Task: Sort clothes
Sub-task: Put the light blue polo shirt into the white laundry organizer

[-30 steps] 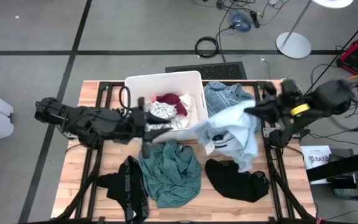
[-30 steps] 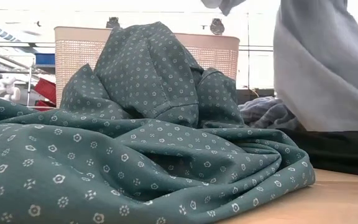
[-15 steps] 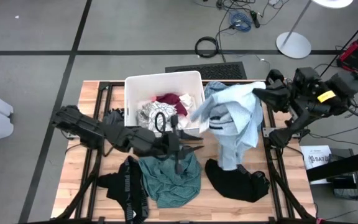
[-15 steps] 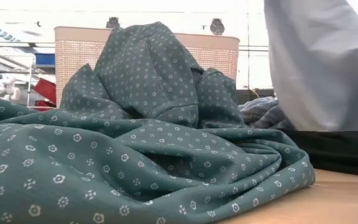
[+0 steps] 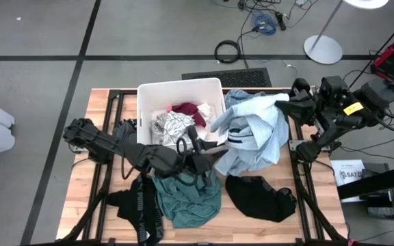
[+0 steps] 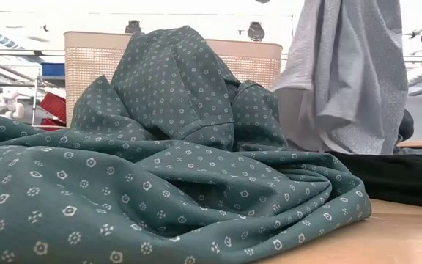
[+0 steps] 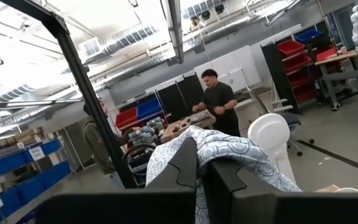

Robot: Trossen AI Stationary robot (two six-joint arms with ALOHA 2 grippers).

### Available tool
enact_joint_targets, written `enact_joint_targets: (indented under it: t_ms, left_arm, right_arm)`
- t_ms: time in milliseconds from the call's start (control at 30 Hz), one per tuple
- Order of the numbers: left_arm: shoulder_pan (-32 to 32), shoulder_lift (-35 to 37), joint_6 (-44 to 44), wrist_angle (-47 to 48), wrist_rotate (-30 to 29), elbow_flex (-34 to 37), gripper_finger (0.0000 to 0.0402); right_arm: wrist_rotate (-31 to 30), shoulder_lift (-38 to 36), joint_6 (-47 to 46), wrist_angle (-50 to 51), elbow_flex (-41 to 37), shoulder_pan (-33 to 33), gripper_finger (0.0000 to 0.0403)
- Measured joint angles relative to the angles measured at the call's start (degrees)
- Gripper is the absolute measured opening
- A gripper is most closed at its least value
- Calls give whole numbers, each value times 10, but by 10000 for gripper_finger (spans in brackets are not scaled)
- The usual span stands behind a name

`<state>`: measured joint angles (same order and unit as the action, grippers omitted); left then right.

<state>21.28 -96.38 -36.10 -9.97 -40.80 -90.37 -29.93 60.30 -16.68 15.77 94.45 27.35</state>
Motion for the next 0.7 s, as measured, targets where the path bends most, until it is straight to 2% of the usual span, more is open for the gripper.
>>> enact_joint_targets:
  t_ms: [67, 267, 700]
  left_arm:
    - [2, 0, -4, -2, -19, 0, 109]
    - [2, 0, -4, -2, -22, 0, 117]
    - [-4, 0, -16, -3, -34, 0, 225]
  right_arm:
    - [2, 0, -1, 0, 0, 0, 0]
    - [3, 0, -6, 0, 0, 0, 0]
    - [2, -1, -6, 0, 0, 0, 0]
